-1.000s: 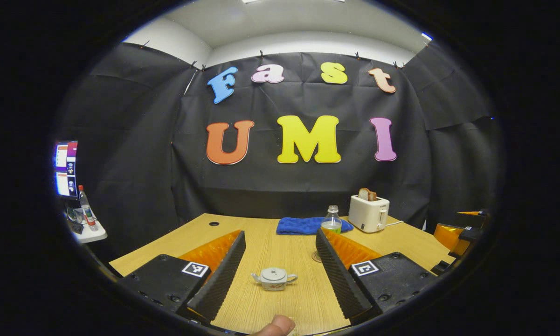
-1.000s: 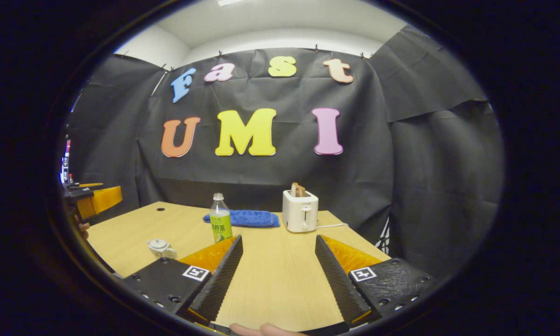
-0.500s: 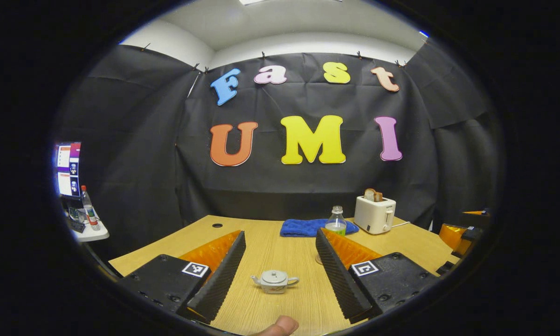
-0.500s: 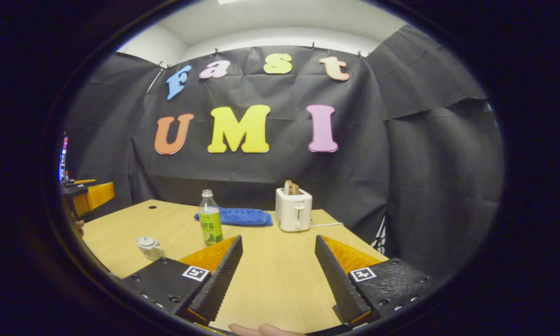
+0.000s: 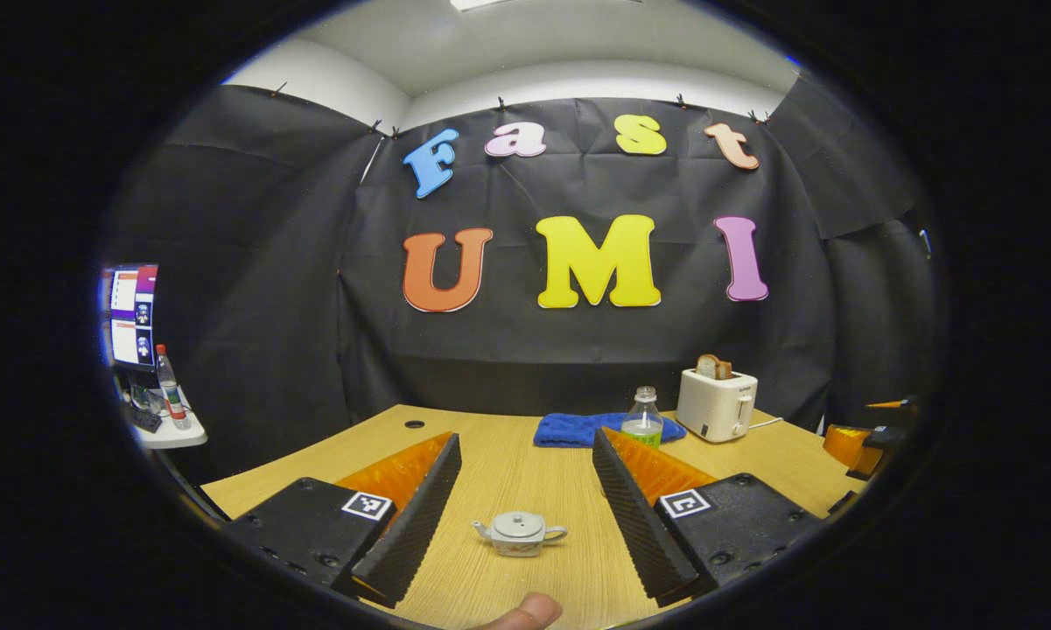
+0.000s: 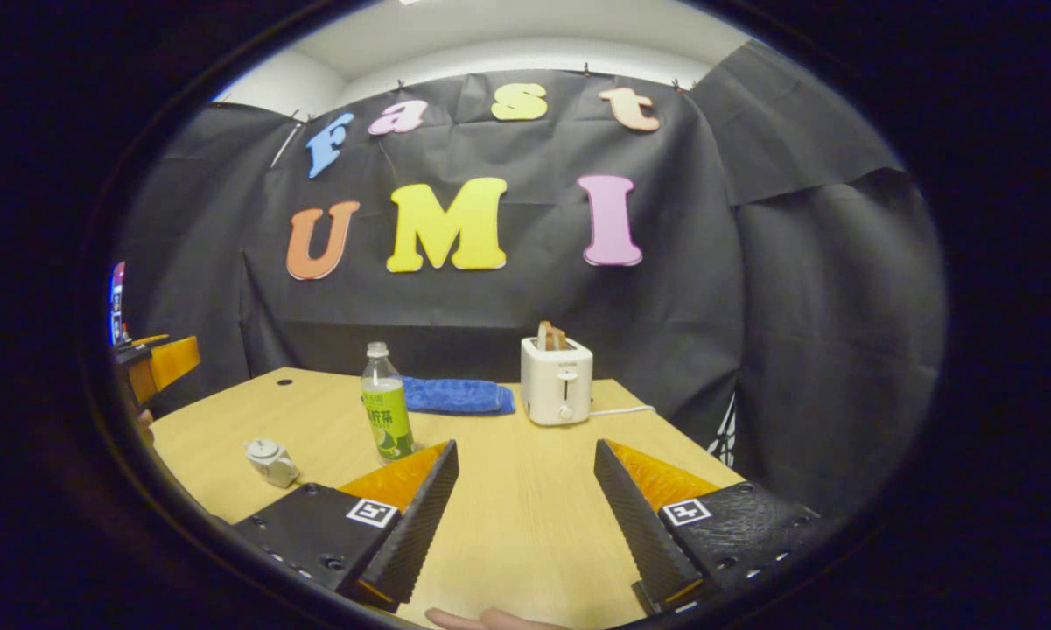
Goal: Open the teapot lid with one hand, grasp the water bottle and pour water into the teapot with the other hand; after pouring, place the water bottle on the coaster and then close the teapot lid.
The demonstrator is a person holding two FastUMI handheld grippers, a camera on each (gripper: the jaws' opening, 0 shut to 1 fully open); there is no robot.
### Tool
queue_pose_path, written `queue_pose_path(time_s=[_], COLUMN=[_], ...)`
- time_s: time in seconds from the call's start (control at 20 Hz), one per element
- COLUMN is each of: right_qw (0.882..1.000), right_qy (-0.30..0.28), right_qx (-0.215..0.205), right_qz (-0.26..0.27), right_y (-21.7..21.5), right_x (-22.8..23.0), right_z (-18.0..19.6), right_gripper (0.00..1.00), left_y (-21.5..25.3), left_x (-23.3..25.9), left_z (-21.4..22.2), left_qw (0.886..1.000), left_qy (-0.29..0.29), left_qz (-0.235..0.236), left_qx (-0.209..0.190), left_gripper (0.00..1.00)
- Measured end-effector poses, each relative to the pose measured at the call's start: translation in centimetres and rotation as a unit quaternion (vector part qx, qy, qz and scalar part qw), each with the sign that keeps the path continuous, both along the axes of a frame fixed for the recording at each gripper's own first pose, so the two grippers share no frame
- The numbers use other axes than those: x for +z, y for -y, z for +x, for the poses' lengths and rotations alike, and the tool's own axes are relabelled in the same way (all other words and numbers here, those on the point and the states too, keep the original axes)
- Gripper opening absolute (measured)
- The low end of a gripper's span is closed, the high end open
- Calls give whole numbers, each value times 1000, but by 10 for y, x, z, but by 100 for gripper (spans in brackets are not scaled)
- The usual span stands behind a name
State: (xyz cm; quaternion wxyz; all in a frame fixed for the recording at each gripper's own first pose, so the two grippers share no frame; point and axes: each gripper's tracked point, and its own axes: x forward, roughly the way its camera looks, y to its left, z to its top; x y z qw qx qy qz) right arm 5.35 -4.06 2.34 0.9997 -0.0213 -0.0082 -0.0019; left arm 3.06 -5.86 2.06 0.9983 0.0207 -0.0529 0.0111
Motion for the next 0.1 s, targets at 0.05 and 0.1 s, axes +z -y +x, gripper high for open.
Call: queue_pose_path(time_s=[0.05,0.1], right_qw=[1000,1000], right_qy=[4,6], right_qx=[-4,-5], right_qz=[-6,-10], right_y=[2,2], right_x=[1,0], right_z=[0,-1], right_gripper=[94,92], left_y=[2,3], left_x=[-6,-10], left_z=[0,-1], left_qw=[1000,1000], left_qy=[-7,-12], left_qz=[-3,-7], left_qx=[-4,-8], left_gripper=[95,95])
